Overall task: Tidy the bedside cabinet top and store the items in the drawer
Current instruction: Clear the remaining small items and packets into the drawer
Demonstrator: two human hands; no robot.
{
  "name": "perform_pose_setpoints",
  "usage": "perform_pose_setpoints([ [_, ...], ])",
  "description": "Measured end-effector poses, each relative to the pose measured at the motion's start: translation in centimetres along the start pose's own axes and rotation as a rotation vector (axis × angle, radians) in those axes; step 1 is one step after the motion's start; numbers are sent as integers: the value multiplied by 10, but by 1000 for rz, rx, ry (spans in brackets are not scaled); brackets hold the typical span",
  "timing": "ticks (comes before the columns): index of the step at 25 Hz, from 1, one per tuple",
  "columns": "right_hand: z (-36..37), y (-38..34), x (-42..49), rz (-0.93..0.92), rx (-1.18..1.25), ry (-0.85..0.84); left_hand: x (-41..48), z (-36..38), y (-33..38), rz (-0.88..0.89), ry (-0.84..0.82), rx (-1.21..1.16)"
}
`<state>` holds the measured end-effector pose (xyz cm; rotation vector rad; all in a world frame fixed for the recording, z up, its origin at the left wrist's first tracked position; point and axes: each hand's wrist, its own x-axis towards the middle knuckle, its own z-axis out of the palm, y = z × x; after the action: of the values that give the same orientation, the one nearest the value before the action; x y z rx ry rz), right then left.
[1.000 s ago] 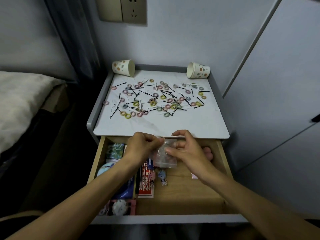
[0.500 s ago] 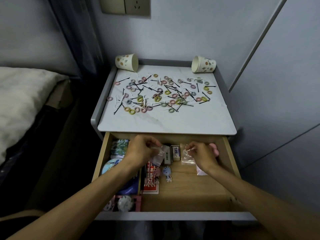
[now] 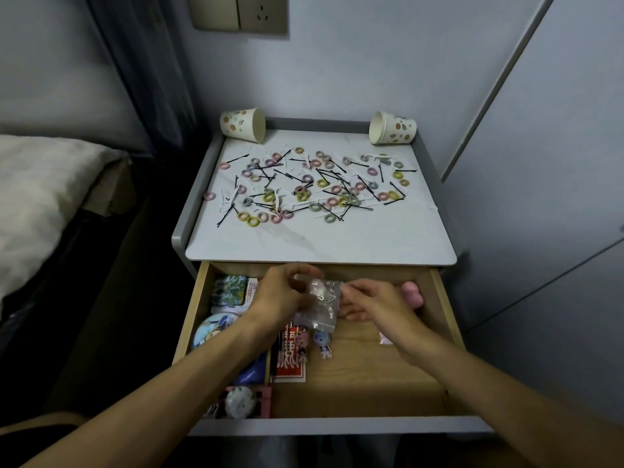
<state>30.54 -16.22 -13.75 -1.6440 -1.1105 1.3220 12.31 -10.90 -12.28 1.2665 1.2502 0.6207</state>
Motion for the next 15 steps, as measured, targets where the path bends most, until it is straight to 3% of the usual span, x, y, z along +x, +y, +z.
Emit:
perform_pose_setpoints([
  [2, 7, -2, -8, 29, 136, -68, -3, 5, 0, 8, -43, -38],
  [6, 6, -4, -8, -35, -2, -26, -4, 11, 2, -46, -66, -49],
  [11, 5, -1, -10, -43, 7, -39, -8, 6, 3, -78, -34, -57],
  [15, 10, 2, -12, -63, 38, 16, -4, 11, -1, 121, 95, 435],
])
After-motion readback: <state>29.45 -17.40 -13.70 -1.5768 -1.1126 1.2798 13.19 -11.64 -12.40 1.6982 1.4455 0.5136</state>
